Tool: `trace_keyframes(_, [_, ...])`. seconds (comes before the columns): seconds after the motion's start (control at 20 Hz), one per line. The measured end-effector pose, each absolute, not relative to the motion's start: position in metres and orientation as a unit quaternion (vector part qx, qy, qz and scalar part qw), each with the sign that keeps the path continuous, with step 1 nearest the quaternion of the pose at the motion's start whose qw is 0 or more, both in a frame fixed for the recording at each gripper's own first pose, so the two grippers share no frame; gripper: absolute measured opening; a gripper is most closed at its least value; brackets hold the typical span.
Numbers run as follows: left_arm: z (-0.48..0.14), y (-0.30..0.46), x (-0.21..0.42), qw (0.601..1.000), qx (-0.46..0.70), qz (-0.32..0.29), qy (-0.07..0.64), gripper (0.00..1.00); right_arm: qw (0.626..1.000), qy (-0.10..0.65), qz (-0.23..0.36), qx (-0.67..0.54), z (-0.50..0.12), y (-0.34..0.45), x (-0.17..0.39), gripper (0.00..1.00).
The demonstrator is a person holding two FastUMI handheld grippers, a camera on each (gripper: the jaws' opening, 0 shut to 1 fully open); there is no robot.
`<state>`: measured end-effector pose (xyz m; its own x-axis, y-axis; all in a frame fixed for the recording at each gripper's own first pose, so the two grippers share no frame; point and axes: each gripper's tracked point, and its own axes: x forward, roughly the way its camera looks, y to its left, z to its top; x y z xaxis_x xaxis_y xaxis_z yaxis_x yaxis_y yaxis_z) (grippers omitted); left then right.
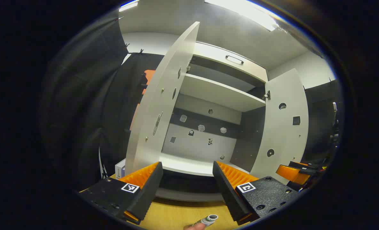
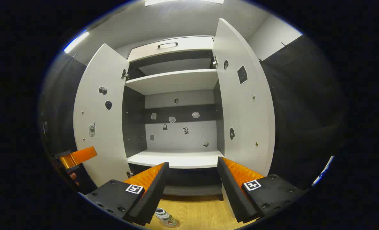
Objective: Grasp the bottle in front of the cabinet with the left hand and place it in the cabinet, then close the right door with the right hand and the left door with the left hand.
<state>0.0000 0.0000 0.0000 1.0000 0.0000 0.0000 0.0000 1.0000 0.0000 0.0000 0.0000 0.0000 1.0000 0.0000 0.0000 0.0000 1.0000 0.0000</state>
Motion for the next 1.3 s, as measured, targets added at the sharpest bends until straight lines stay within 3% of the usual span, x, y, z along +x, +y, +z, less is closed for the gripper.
trace_keyframes(0.95, [-0.012, -0.017, 0.008, 1.0, -0.005, -0.022, 0.013, 0.96, 1.0, 0.003, -0.021, 0.001, -0.005, -0.016, -0.003, 0.98])
trace_keyframes(1.3, [-0.037, -0.035, 0.013, 0.997, -0.018, -0.045, 0.055, 0.96, 1.0, 0.018, -0.012, 0.005, -0.013, -0.013, 0.001, 0.98])
